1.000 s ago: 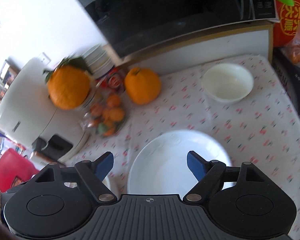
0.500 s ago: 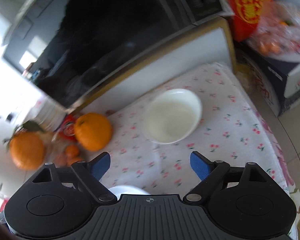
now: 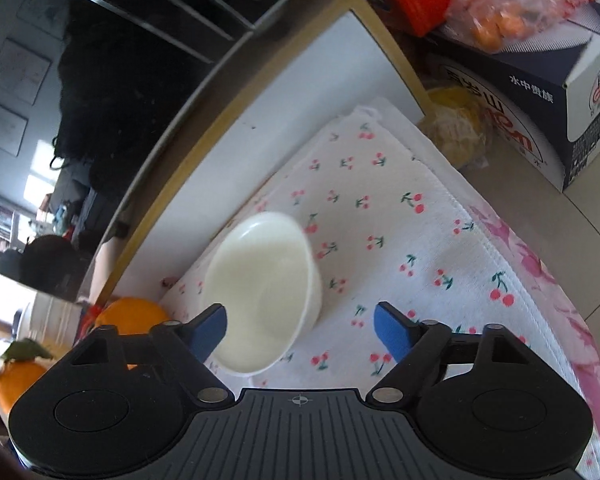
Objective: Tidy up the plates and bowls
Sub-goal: 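Move both tools to the third white bowl beside the microwave, then close both tools on the third white bowl rim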
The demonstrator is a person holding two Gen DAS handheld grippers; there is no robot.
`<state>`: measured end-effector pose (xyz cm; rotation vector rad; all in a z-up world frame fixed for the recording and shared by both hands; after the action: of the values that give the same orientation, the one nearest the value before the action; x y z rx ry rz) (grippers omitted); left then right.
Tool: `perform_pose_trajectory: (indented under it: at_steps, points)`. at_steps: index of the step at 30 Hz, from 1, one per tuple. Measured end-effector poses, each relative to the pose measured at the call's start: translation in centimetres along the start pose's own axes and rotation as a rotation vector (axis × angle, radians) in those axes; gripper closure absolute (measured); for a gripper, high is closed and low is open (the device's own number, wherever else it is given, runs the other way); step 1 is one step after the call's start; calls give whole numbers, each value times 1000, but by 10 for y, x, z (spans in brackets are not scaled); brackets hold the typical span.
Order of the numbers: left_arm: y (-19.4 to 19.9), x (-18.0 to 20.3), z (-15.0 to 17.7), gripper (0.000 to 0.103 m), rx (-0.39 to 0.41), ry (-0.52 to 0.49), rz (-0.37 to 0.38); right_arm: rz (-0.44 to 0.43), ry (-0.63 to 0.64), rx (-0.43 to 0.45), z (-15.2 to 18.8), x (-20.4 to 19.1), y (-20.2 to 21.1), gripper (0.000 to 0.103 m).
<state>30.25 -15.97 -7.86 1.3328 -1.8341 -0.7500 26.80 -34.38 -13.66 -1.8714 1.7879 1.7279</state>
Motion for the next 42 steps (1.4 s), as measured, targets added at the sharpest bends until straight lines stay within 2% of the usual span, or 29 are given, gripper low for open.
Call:
perform_pose_trajectory:
  at_steps: [6,8,13,15,17,19,27,36,42]
  points:
    - [-19,10,-4,39,-9,29,35,-17,-38,4,-7,9,-13,44]
    - [-23,13,-4,50,-13,36,42,-19,-49,6,-8,11,-17,53]
    - [-28,16,-3,65,-8,41,39,-20,-57,5,-8,15,-19,71]
    - [-27,17,-3,73,-5,40,38,-18,-57,3,-7,16,-20,76]
    - [-27,17,-2,87,-1,36,35,-24,-59,2,-8,18,-21,84]
    - [-25,17,-2,94,8,29,30,-40,-51,0,-7,18,-20,91]
    - [-7,22,-1,95,29,-27,20,-41,-17,-3,-4,11,-9,93]
    - [34,28,2,95,53,-33,1,-51,38,30,-1,-12,31,92]
    - [62,29,11,94,64,-40,-4,-29,86,31,9,-28,53,92]
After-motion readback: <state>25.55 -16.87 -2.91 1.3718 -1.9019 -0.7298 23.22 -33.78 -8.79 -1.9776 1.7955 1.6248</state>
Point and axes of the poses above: each gripper's, at about its wrist camera, not at the fingertips, and y roughly against the way its jaws point, x to its right, z to its underside, the point moved 6 cm from there along -y, roughly the way its jaws point, and after that the axes turned 4 degrees about y, right-handed, at the moved point
